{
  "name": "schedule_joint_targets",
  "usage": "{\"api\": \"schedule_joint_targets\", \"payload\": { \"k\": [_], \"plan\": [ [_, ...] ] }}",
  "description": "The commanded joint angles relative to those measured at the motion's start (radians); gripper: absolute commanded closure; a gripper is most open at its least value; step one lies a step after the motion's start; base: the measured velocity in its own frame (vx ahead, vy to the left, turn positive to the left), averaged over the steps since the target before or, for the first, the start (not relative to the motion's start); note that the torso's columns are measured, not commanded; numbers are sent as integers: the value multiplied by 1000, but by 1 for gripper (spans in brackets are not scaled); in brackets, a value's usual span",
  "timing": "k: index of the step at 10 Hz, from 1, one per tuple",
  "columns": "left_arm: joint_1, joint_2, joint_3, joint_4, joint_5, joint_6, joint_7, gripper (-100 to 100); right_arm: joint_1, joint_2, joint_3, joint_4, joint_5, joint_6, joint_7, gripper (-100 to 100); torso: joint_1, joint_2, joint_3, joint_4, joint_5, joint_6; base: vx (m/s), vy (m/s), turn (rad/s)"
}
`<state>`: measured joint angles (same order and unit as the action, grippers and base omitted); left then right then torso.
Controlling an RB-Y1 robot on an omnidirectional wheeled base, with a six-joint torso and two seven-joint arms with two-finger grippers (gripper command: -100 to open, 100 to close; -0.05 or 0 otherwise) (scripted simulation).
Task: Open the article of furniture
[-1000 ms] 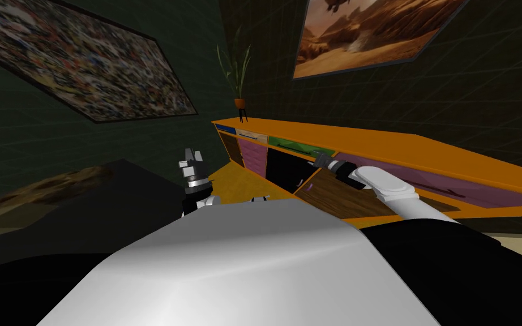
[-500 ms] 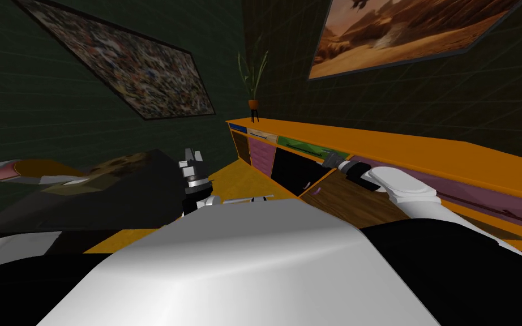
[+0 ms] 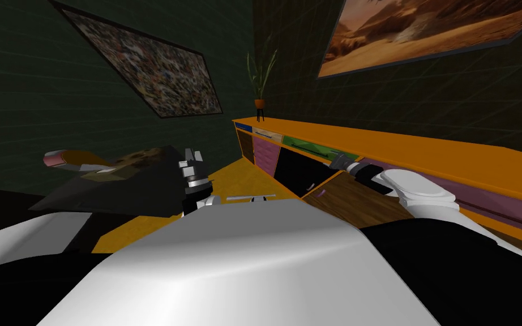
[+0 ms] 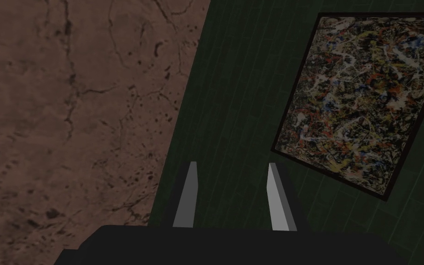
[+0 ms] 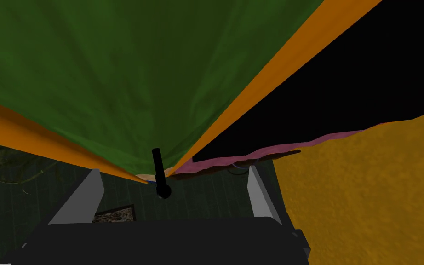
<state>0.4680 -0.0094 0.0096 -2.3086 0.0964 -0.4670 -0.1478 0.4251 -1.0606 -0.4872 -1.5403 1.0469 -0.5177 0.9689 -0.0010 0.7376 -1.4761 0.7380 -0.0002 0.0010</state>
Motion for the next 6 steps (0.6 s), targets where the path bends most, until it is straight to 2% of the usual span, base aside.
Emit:
{"api": "schedule_joint_targets", "payload": {
  "k": [1, 2, 3, 4, 5, 6],
  "plan": [
    [0, 0, 0, 0, 0, 0, 0, 0, -9, 12, -41, 71, -15, -39, 39, -100, 0, -1, -1, 0, 0, -1, -37, 34, 379],
    [0, 0, 0, 0, 0, 0, 0, 0, -9, 12, -41, 92, -15, -39, 39, -100, 2, 0, 0, 0, 0, -3, -48, 30, 187],
    [0, 0, 0, 0, 0, 0, 0, 0, -5, 20, -84, 127, -28, -70, 68, -100, 2, 1, 1, 0, 1, 0, -60, 51, 236],
    [0, 0, 0, 0, 0, 0, 0, 0, -5, 20, -84, 156, -28, -70, 68, -100, 3, 2, 1, 1, 1, -1, -61, 48, 172],
    [0, 0, 0, 0, 0, 0, 0, 0, 0, 29, -126, 187, -41, -101, 96, -100, 1, 2, 1, 0, 1, 0, -78, 50, 296],
    [0, 0, 0, 0, 0, 0, 0, 0, 0, 29, -127, 208, -41, -101, 96, -100, 1, 2, 1, 0, 0, -1, -56, 43, 175]
  ]
}}
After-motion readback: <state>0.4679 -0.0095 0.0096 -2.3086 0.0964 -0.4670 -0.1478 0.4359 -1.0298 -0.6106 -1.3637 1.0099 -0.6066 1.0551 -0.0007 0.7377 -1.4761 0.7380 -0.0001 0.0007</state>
